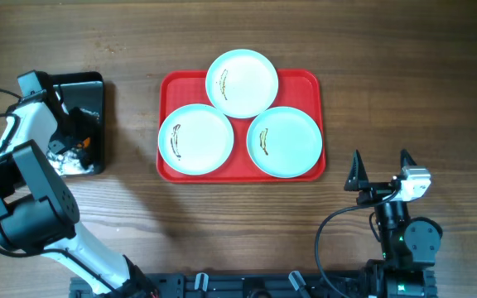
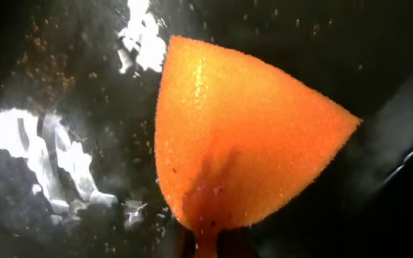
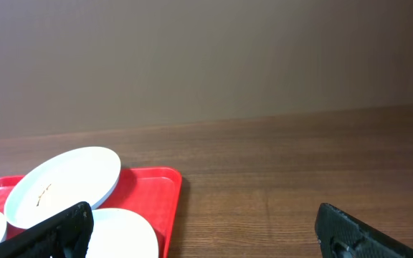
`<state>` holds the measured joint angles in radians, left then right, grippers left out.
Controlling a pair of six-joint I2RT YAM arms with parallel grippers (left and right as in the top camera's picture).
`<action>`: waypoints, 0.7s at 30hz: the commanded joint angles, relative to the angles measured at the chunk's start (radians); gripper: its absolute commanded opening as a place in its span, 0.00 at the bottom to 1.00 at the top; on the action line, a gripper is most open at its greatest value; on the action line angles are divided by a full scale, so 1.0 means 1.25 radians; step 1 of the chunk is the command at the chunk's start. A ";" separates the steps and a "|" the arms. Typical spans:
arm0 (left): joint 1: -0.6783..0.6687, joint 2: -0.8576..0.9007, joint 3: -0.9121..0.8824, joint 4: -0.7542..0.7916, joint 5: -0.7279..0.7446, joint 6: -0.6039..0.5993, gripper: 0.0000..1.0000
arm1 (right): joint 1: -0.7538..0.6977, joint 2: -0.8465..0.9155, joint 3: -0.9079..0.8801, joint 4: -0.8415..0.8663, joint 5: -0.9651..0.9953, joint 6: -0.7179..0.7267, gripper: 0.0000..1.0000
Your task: Clean dirty plates on tray and stack at the side
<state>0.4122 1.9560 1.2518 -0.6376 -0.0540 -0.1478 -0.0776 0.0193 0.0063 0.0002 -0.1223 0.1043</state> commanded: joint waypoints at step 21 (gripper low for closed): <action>0.002 0.013 -0.002 -0.029 -0.015 -0.016 0.04 | -0.003 -0.004 -0.001 0.005 0.009 0.008 1.00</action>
<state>0.4122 1.9564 1.2518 -0.6640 -0.0669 -0.1722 -0.0776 0.0193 0.0063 0.0006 -0.1223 0.1043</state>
